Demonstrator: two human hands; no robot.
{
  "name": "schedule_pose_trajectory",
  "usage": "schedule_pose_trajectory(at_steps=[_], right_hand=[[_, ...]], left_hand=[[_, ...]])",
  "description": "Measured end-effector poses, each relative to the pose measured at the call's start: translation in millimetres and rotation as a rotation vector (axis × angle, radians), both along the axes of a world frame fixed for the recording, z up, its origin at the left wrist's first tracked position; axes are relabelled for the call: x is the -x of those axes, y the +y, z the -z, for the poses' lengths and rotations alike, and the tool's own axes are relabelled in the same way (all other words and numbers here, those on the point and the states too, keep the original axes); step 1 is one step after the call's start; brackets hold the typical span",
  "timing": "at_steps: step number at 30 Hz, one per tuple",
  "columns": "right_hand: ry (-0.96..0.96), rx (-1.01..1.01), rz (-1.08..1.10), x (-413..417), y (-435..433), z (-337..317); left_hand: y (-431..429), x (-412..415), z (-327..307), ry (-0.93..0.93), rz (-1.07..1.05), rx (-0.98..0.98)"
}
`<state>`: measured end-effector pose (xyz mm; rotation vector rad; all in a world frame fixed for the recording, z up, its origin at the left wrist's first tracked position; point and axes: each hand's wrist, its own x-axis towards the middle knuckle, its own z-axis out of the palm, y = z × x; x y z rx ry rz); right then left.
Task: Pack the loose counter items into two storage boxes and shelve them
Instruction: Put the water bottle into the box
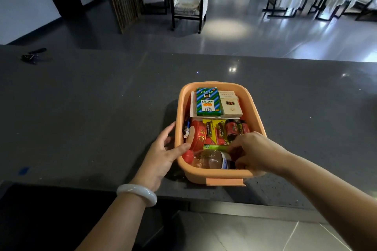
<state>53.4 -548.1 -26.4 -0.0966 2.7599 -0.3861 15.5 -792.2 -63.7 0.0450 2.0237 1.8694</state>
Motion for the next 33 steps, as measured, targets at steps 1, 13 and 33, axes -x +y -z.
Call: schedule_pose_trajectory(at_steps=[1, 13, 33], right_hand=[[0.003, 0.004, 0.006, 0, 0, 0], [0.026, -0.007, 0.009, -4, -2, 1], [0.067, -0.126, -0.071, 19, -11, -31]], left_hand=[[0, 0, 0, -0.003, -0.001, 0.0], [1, -6, -2, -0.035, -0.01, -0.021], [-13, -9, 2, 0.085, 0.012, 0.259]])
